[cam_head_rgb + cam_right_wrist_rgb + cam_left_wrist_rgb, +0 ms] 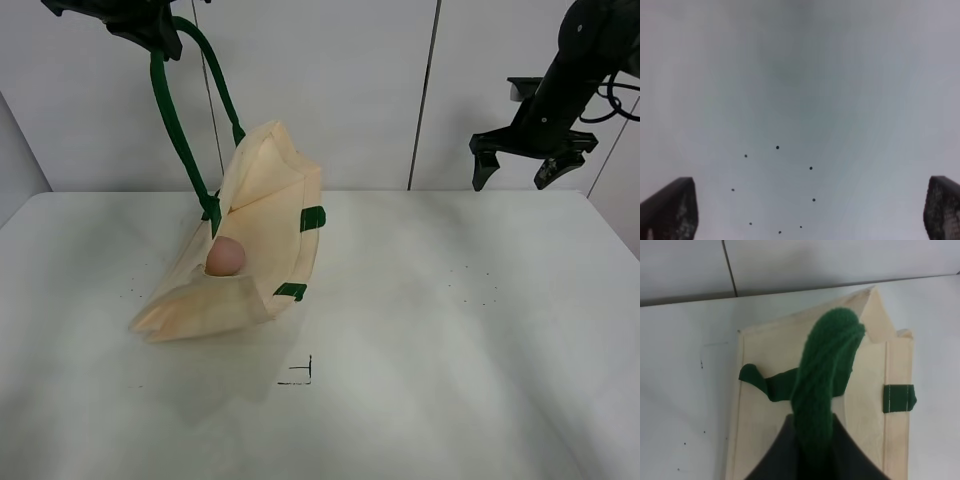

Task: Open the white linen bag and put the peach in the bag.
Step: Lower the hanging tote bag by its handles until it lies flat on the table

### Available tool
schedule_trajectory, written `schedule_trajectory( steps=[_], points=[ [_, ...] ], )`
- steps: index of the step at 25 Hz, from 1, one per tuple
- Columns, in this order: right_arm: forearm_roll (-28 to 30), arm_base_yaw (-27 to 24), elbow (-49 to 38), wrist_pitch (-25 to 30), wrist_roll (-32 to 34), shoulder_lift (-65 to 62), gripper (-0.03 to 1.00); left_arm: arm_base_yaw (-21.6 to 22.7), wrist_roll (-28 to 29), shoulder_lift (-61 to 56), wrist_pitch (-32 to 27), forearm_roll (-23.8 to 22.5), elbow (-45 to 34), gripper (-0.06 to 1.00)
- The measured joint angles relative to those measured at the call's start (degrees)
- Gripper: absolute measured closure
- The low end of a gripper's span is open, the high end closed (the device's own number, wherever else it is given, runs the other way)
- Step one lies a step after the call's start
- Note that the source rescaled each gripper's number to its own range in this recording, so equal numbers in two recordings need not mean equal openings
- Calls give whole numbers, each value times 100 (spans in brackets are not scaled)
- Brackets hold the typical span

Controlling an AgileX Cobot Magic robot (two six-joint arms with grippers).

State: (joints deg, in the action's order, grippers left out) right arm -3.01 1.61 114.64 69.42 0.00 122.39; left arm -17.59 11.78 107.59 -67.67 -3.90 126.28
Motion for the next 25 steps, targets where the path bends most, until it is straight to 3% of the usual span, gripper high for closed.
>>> schedule_trajectory(
  steps=[6, 18, 25],
  points=[
    [55, 0, -1518, -16, 0, -1476, -3, 0, 0, 0, 0, 0, 0, 94],
    [172, 0, -6576, -6, -36, -6796, -3, 0, 0, 0, 0, 0, 0, 94],
    [191, 4, -8335, -821, -36, -10163, -3, 0, 0, 0, 0, 0, 0, 94]
  ],
)
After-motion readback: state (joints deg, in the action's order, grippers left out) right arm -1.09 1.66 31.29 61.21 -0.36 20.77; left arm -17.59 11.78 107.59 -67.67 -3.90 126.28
